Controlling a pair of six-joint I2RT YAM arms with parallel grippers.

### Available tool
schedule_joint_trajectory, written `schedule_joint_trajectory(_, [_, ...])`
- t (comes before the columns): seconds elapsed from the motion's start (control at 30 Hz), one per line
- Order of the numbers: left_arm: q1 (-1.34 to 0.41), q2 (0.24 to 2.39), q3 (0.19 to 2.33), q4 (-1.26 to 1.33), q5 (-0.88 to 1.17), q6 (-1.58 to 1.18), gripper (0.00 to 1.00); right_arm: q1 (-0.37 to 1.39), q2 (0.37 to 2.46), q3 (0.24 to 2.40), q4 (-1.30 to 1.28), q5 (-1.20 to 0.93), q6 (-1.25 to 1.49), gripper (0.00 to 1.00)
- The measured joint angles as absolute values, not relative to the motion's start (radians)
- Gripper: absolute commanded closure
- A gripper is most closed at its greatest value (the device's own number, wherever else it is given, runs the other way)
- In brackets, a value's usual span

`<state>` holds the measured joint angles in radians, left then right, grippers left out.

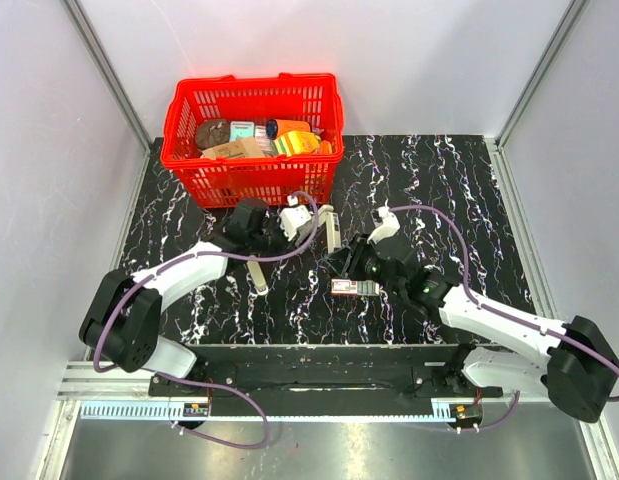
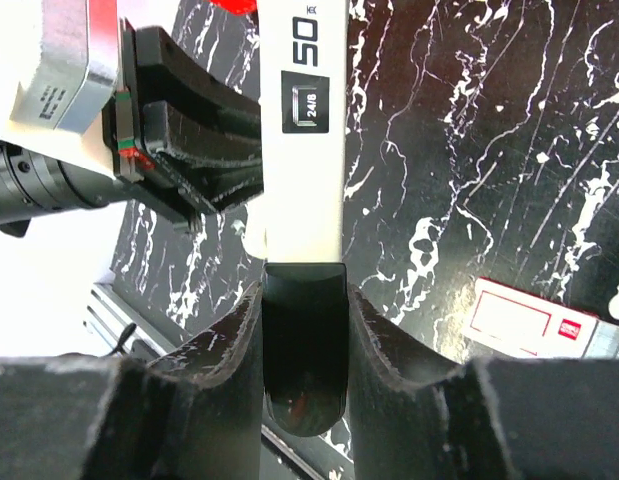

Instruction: Unload the staples from the stapler

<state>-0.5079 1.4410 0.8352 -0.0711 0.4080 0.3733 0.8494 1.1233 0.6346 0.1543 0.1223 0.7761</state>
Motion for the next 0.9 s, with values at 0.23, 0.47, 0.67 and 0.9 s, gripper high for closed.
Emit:
schedule_joint_trajectory(0.23, [-0.545, 1.441, 0.801, 0.003, 0.306, 0.511, 0.94, 0.851, 1.096, 0.634, 0.056, 0.067, 0.716, 1.0])
schedule_joint_trajectory(0.47, [-0.577, 1.441, 0.735, 0.127, 0.204, 0.637, 0.98, 0.855, 1.098, 0.633, -0.003, 0.031, 0.654, 1.0])
schedule_joint_trajectory(0.67, [-0.607, 1.466, 0.69, 0.227, 0.11, 0.759, 1.0, 0.862, 1.098, 0.611, -0.031, 0.006, 0.644, 1.0])
schedule_joint_trajectory(0.9, [-0.646, 1.514, 0.633, 0.376, 0.008, 0.891, 1.0, 0.868, 1.097, 0.603, -0.104, -0.022, 0.622, 1.0])
